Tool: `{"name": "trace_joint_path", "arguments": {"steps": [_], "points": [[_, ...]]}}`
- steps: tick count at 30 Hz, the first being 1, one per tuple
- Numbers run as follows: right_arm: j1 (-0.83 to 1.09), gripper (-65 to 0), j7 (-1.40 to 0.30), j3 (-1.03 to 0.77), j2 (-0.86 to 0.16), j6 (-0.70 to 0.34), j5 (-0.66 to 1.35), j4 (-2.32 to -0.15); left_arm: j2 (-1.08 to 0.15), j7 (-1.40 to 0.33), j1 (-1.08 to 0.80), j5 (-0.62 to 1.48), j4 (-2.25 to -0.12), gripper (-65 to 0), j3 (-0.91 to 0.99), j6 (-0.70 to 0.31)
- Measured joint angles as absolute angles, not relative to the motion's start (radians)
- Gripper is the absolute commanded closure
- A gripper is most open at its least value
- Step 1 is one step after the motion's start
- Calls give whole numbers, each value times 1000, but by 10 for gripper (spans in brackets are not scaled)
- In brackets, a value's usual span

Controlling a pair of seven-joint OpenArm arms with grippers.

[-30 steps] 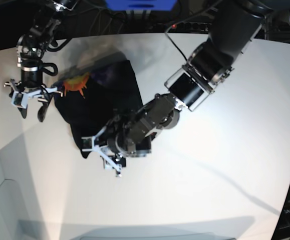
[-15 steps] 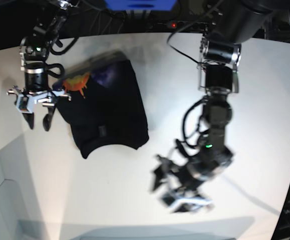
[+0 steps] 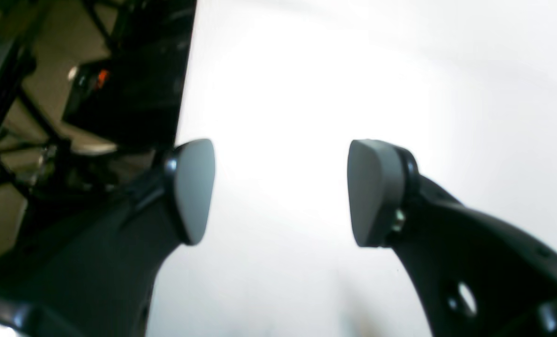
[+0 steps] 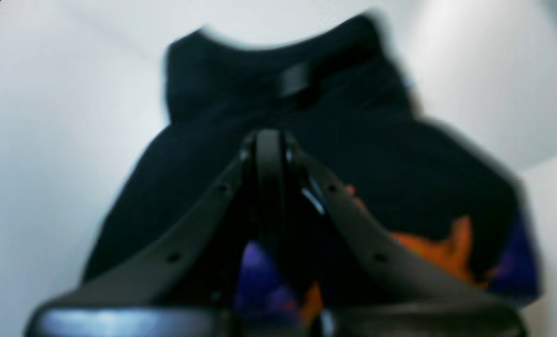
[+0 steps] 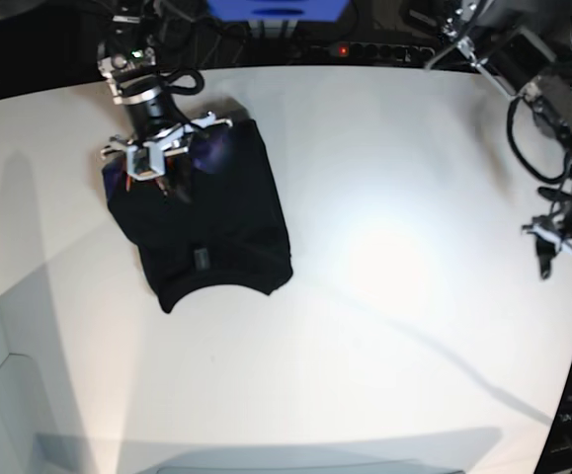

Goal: Fold the T-shirt properly
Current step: 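Pinch the stack's printed end with the right gripper and tuck it square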

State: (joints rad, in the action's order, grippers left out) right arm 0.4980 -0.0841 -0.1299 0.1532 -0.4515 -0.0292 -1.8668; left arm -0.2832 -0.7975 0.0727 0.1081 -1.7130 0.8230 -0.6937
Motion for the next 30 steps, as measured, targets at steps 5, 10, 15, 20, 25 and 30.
{"name": "trace_joint_path", "arguments": {"steps": [5,10,15,20,25,30], "points": [[511,0,-72,-76,156,-452,-26,-1808,-298,-790,19,169,-1702,-424,866,-700],[531,0,-40,-83,153,-451,-28,-1751,-299,-789,-4,170,-1702,-424,889,-700],[595,0,99,-77,152,-451,-27,-1720,-299,-792,-8,170,-1702,-424,889,-700],[588,0,163,-77,153,-451,-22,-1589,-299,-790,-8,169,-1702,-424,889,-700],[584,0,289,-77,153,-451,-17,-1487,-299,-790,-8,169,-1702,-424,889,-700],[555,0,315,-77,153,-451,-10,-1442,-299,-789,-11,169,-1702,-424,889,-700]]}}
